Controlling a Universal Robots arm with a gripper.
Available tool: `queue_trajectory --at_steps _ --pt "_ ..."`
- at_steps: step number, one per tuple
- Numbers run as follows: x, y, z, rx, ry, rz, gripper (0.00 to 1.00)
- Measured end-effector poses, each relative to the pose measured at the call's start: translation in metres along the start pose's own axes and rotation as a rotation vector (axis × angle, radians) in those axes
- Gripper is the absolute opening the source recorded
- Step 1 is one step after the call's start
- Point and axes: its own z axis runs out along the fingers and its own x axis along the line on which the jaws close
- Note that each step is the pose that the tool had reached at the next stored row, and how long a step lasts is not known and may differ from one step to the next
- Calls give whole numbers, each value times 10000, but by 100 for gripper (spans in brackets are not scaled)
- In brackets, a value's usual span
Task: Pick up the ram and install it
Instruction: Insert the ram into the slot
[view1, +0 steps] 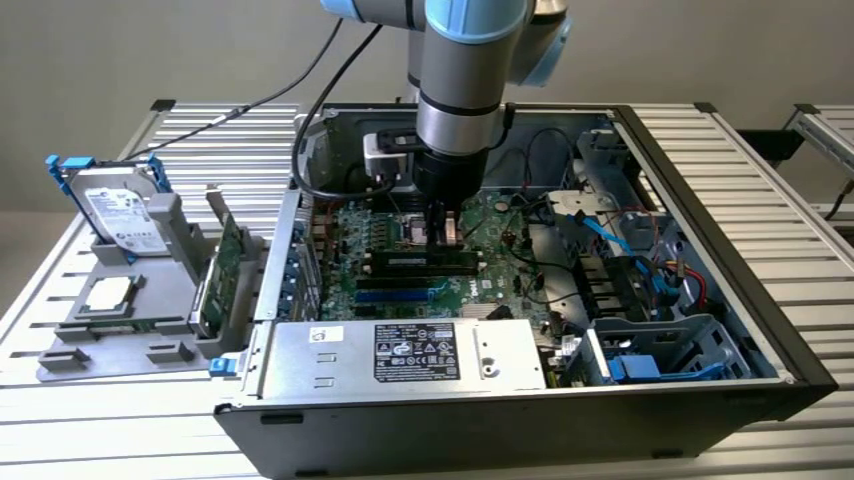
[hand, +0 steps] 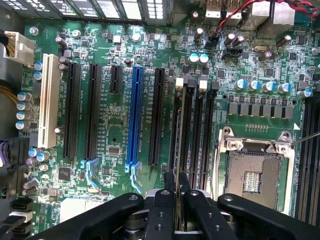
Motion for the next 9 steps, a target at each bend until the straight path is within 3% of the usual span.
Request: queue_trajectory --at_steps 9 --pt "1 1 -10 2 53 -210 14"
